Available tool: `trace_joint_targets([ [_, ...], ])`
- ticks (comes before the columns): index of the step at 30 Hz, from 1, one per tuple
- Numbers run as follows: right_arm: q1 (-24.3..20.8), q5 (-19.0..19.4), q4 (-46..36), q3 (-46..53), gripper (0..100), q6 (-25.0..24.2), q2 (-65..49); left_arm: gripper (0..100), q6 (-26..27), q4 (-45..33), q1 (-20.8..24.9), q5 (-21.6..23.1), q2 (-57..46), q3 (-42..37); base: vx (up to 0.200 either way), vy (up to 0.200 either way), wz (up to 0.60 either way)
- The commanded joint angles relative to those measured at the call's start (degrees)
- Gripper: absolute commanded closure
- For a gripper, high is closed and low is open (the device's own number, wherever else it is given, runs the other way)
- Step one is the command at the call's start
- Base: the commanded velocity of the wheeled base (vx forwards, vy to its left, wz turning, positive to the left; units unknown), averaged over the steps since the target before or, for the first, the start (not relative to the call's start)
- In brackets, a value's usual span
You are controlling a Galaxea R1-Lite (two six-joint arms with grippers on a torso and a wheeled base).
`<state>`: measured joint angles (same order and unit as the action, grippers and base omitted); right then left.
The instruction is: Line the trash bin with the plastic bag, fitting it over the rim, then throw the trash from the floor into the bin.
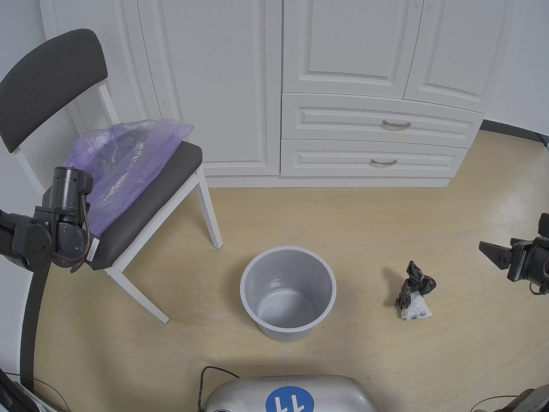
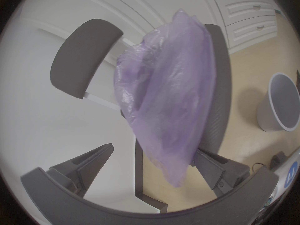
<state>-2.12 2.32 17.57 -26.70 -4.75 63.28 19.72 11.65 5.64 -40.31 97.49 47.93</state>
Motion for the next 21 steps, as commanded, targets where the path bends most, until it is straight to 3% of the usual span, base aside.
trace_joint_targets([
  [1,0.10,0.06,0.10,-0.02,0,-0.08,0.88,0,1.63,2.50,-3.97,0.24,-0.63,0.49,0.000,0.000,0.00],
  [11,0.19,0.06,0.10,0.07,0,-0.17,1.05,0,2.60,3.64,-8.11,1.12,-3.45,0.93,0.000,0.000,0.00],
  [21,0.28,0.06,2.03,0.24,0,-0.17,0.53,0,2.16,3.73,-9.86,6.83,-8.81,2.34,0.000,0.000,0.00],
])
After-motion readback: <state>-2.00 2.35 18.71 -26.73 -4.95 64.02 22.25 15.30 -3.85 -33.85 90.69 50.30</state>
